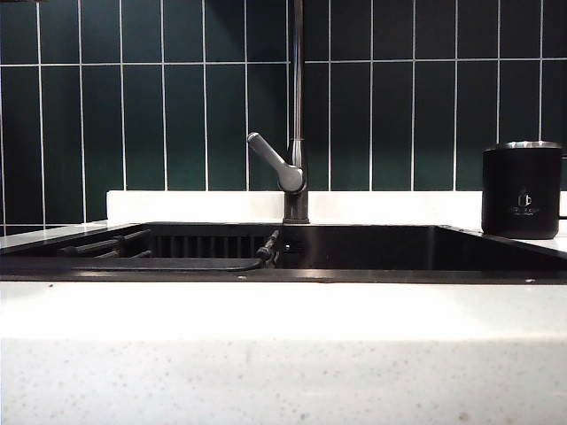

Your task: Pick up the mug next to the sink, go to the faucet to get some water, pour the water into the sink, and finally put the mug back to its place.

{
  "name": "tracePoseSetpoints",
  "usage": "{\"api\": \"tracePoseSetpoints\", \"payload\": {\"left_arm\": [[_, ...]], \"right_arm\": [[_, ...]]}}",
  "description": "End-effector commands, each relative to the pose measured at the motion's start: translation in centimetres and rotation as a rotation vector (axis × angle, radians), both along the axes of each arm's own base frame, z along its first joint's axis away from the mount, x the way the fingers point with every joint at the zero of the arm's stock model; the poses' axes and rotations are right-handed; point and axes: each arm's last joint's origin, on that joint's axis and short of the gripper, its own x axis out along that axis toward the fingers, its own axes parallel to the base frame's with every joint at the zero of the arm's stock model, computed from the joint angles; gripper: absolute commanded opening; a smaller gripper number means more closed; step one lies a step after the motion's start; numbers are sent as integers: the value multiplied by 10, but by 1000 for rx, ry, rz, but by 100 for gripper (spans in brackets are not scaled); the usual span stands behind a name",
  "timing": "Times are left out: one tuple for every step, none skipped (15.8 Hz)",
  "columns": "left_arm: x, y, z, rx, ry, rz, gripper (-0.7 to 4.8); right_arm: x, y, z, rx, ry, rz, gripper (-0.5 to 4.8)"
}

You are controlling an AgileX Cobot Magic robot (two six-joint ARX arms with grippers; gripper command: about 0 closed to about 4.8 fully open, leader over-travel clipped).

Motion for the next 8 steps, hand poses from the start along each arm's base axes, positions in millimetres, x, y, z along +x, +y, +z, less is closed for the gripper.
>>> {"api": "tracePoseSetpoints", "payload": {"left_arm": [[11,-1,-7,52,17,-19,158],[17,-2,-12,55,47,-36,158],[24,-3,-19,57,75,-41,158],[29,-4,-23,58,91,-55,158],[42,-5,-33,60,116,-83,158],[52,-6,-41,61,146,-92,158],[60,-7,-45,62,165,-101,158],[65,-8,-47,65,164,-105,158]], "right_arm": [[23,0,-6,1,51,21,240],[34,0,-11,2,75,21,240],[46,-1,-15,3,91,21,240],[53,-1,-18,4,100,21,239],[68,-1,-26,10,117,18,240],[80,-2,-33,47,123,0,239],[90,-3,-39,96,116,-41,240],[96,-4,-43,119,112,-63,240]]}}
